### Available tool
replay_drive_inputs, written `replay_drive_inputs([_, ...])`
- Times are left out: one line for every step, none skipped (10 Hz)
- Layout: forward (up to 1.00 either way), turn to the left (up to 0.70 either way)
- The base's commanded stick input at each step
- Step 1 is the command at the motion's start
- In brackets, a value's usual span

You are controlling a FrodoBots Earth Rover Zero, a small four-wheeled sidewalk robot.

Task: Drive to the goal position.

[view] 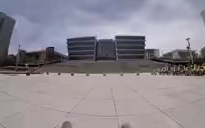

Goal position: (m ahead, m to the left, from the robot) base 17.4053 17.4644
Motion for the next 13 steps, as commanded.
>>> replay_drive_inputs([0.7,0.0])
replay_drive_inputs([0.7,0.0])
replay_drive_inputs([0.7,0.0])
replay_drive_inputs([0.7,0.0])
replay_drive_inputs([0.7,0.0])
replay_drive_inputs([0.7,0.0])
replay_drive_inputs([0.7,0.0])
replay_drive_inputs([0.7,0.0])
replay_drive_inputs([0.7,0.0])
replay_drive_inputs([0.7,0.0])
replay_drive_inputs([0.7,0.0])
replay_drive_inputs([0.7,0.0])
replay_drive_inputs([0.7,0.0])
